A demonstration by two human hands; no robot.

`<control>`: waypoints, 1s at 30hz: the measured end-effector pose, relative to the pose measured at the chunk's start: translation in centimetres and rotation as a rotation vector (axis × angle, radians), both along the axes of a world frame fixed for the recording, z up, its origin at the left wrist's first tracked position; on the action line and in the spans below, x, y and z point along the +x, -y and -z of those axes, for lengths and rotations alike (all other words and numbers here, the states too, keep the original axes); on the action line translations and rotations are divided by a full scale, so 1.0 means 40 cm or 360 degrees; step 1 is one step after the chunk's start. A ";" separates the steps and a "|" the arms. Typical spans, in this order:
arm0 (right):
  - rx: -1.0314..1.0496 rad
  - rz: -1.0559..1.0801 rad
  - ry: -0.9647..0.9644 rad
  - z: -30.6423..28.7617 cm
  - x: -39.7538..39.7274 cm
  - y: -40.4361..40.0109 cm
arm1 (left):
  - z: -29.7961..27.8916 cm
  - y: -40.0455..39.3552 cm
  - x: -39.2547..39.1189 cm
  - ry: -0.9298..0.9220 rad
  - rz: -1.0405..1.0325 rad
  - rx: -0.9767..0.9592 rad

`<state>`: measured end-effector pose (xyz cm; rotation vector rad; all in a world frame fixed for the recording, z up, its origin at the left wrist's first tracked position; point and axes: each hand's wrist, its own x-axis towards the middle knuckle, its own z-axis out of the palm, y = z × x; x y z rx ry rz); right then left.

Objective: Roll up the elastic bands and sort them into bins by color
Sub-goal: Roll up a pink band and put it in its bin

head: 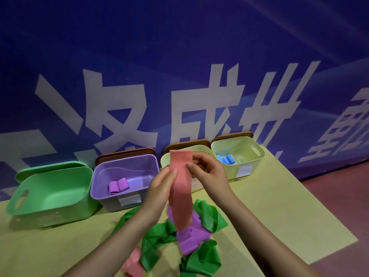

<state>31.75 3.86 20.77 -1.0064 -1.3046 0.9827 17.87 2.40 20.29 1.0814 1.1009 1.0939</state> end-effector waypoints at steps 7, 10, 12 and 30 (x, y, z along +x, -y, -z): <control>0.0107 -0.0070 0.0163 -0.022 0.000 0.010 | -0.004 -0.001 -0.003 0.0092 -0.0080 -0.0105; 0.0160 -0.0085 0.0313 -0.025 0.010 0.012 | -0.002 -0.007 -0.010 0.0080 -0.0084 -0.0120; 0.0185 -0.0066 0.0392 -0.024 0.016 0.013 | -0.001 -0.007 -0.010 0.0069 -0.0049 -0.0129; -0.0134 0.0115 0.0043 -0.019 0.004 -0.002 | 0.002 0.014 0.011 -0.0072 0.0027 0.0244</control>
